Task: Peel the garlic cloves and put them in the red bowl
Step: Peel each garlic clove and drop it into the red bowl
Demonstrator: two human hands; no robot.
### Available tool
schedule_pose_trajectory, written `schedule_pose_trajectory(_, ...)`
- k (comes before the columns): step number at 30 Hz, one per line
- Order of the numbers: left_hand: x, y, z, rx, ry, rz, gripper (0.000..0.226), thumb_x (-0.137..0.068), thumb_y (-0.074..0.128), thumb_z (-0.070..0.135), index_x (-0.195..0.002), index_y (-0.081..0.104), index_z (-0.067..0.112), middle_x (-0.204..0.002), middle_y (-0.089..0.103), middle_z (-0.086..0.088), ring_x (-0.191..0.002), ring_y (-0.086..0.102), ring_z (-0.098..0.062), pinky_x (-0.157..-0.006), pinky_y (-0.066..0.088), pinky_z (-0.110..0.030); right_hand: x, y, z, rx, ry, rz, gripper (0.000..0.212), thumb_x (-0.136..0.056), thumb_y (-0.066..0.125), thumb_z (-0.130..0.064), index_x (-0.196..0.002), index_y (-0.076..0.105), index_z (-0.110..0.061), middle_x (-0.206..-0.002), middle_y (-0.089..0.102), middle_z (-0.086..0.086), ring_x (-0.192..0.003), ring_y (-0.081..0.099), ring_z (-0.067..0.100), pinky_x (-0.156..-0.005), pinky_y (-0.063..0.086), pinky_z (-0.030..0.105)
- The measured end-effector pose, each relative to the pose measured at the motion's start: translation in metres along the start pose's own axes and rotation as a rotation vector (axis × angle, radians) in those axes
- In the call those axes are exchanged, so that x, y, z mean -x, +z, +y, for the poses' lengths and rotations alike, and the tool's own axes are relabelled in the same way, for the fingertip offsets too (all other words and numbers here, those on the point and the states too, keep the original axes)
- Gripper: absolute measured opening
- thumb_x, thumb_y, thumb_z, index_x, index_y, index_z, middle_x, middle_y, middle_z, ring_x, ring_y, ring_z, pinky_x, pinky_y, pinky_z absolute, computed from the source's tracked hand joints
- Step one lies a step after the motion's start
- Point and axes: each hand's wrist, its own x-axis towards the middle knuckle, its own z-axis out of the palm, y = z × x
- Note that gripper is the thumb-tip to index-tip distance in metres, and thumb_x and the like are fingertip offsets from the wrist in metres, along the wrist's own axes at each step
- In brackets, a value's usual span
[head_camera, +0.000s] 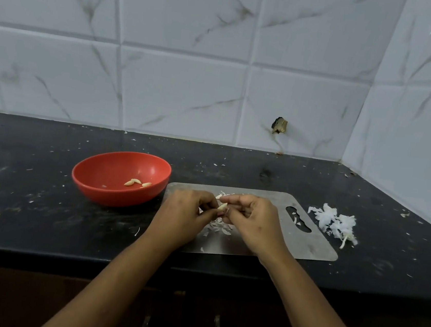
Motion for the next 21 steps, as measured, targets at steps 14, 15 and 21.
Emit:
schedule_pose_trajectory(14,-0.0016,0.0006,0.0,0.019,0.015,-0.069,0.012,-0.088,0.066,0.022,-0.078,0.071,0.021,-0.07,0.069,0.012,-0.065,0.06,-0.001,-0.065,0.046,-0.024,0.0067,-0.001,-0.0065,0.008,-0.001,0.059,0.026,-0.081,0.059,0.005,-0.094,0.075,-0.012,-0.07,0.071,0.009,-0.071,0.072,0.02,-0.072,0.059,0.025)
schedule_pose_trajectory(15,-0.0016,0.0005,0.0001,0.024,0.012,-0.07,0.012,-0.089,0.065,0.022,-0.078,0.071,0.021,-0.07,0.069,0.012,-0.065,0.061,-0.001,-0.065,0.047,-0.024,0.0067,-0.0009,-0.0065,0.004,-0.001,0.063,0.025,-0.081,0.059,0.005,-0.093,0.075,-0.011,-0.07,0.071,0.008,-0.071,0.071,0.02,-0.071,0.059,0.024)
schedule_pose_trajectory(21,-0.0013,0.0014,-0.0001,0.046,0.005,-0.07,0.012,-0.09,0.064,0.023,-0.079,0.07,0.025,-0.069,0.068,0.013,-0.06,0.058,0.002,-0.062,0.042,-0.02,0.0069,-0.0017,-0.0081,-0.019,-0.016,0.084,0.021,-0.082,0.061,0.003,-0.09,0.074,-0.011,-0.069,0.071,0.012,-0.07,0.071,0.022,-0.07,0.059,0.024)
